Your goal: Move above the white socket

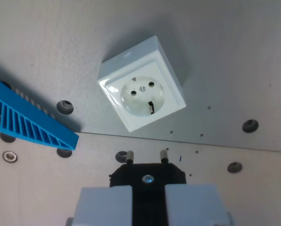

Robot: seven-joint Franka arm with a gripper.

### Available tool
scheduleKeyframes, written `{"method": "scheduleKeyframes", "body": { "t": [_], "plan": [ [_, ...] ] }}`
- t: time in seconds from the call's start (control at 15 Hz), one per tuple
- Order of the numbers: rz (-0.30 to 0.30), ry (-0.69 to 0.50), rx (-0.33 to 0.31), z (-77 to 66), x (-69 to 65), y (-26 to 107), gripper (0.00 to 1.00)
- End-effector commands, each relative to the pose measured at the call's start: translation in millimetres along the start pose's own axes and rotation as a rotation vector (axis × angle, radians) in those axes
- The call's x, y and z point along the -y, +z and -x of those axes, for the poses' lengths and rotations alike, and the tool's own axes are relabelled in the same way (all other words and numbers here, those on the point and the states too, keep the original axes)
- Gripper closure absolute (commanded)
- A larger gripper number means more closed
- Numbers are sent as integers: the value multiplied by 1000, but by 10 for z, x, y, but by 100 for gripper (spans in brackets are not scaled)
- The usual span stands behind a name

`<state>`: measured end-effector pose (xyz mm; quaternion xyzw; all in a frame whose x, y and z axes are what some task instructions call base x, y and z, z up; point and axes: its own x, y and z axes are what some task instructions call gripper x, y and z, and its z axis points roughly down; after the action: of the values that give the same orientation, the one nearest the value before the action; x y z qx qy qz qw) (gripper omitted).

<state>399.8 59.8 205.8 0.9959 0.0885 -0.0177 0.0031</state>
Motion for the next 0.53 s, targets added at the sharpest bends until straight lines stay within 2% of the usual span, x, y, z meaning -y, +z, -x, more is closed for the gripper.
{"method": "scheduleKeyframes", "body": {
  "t": [0.07, 0.53],
  "plan": [
    [48, -245, -83, 32, -3, 167, 100],
    [60, -361, -85, 74, -6, 455, 100]
  ]
}}
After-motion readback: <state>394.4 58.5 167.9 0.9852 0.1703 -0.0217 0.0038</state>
